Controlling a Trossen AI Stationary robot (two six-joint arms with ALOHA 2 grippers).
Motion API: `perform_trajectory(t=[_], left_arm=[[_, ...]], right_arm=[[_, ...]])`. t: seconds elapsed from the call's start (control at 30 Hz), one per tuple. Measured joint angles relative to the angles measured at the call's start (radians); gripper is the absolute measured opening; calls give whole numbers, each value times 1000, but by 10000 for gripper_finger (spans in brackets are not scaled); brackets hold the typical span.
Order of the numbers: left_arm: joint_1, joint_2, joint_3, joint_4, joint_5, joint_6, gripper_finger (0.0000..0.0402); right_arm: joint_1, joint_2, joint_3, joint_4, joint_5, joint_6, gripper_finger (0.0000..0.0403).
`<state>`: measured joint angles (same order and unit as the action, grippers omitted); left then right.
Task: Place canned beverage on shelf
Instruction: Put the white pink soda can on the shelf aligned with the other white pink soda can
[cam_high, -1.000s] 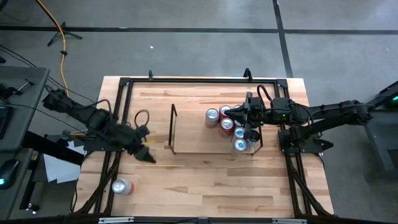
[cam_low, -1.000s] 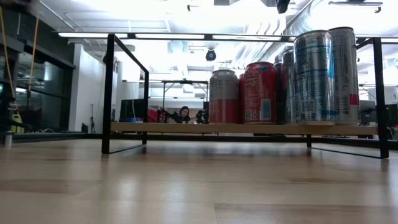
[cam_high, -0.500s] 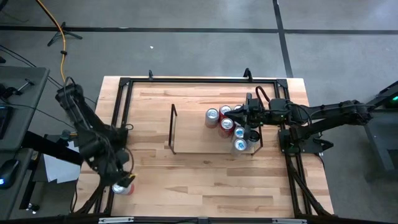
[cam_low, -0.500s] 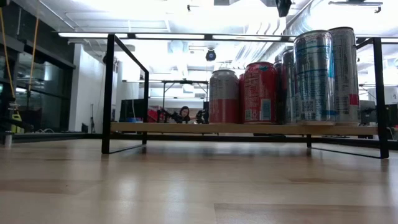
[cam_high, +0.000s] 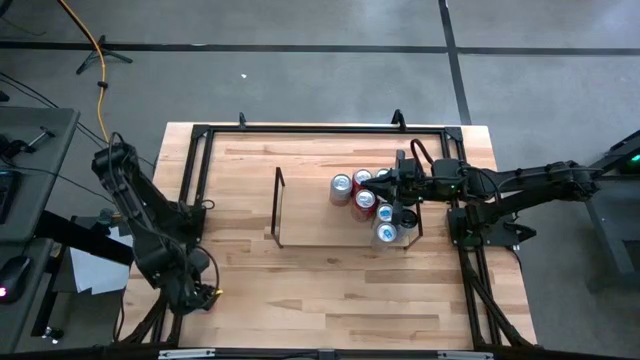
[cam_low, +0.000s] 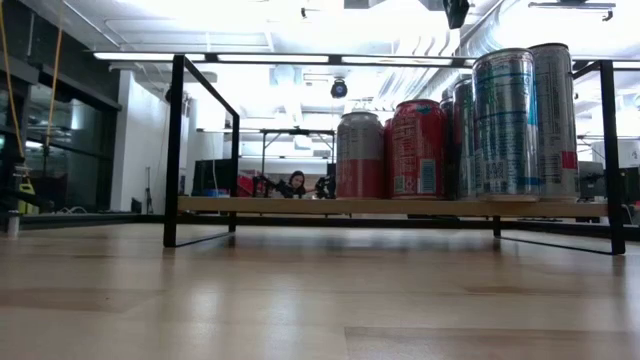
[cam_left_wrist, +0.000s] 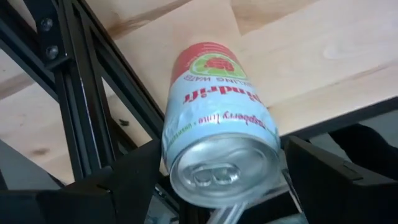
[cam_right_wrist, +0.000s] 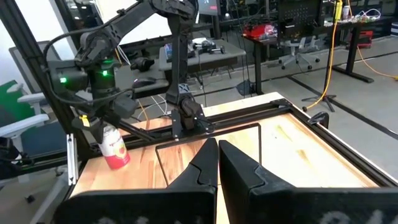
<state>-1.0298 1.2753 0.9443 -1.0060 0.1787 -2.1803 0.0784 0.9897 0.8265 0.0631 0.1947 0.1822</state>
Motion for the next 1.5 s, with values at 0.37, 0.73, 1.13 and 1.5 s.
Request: perform_trajectory(t=[0.37, 0.73, 1.13, 1.5], left_arm=[[0, 89, 0, 16, 23, 18, 300], [1, 122, 0, 24, 27, 53, 276], [80, -2, -2, 45, 23, 218, 229], [317, -278, 187, 78, -101, 644, 229]], right_arm=[[0, 0, 0, 0, 5, 0, 0], [0, 0, 0, -10, 3, 0, 0], [0, 0, 0, -22, 42, 0, 0], [0, 0, 0, -22, 45, 0, 0]])
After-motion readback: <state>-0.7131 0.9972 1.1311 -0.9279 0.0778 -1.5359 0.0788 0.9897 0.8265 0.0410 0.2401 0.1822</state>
